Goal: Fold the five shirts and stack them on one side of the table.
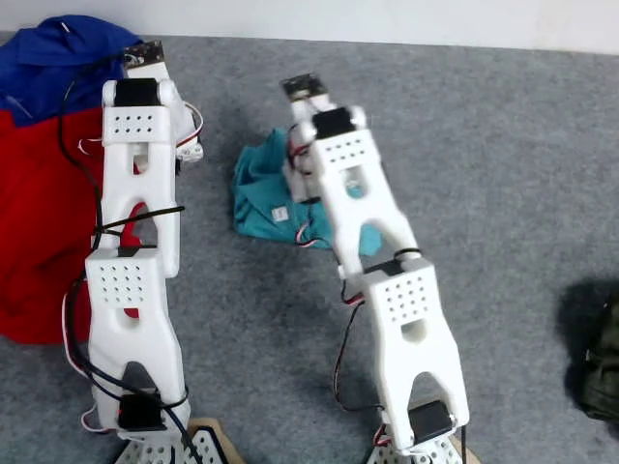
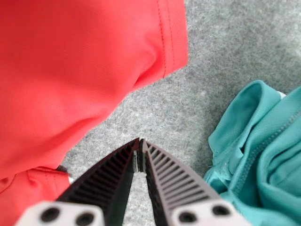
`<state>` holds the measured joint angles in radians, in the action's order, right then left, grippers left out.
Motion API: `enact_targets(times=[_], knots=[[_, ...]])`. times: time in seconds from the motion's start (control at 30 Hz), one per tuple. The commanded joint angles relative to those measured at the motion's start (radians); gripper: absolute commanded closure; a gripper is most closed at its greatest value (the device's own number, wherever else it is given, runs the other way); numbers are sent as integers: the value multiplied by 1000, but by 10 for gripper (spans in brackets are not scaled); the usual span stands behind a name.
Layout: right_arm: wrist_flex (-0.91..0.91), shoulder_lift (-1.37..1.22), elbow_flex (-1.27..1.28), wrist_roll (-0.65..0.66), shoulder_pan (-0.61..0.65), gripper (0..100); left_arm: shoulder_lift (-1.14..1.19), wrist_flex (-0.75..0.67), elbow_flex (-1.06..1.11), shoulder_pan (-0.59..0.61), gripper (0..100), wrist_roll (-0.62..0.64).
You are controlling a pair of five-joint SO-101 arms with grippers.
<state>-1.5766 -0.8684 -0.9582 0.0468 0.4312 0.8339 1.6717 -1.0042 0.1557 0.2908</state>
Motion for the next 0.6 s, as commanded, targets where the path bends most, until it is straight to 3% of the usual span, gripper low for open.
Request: enact_targets(times=[0.0,0.2,0.57], knots=[[8,28,-5,-12,45,991,-4,-12,-2,13,994,8],[-25,31,-13,-81,74,991,-4,-12,-2,13,994,8],[-179,28,-84,-89,254,991,-4,-12,-2,15,994,8]])
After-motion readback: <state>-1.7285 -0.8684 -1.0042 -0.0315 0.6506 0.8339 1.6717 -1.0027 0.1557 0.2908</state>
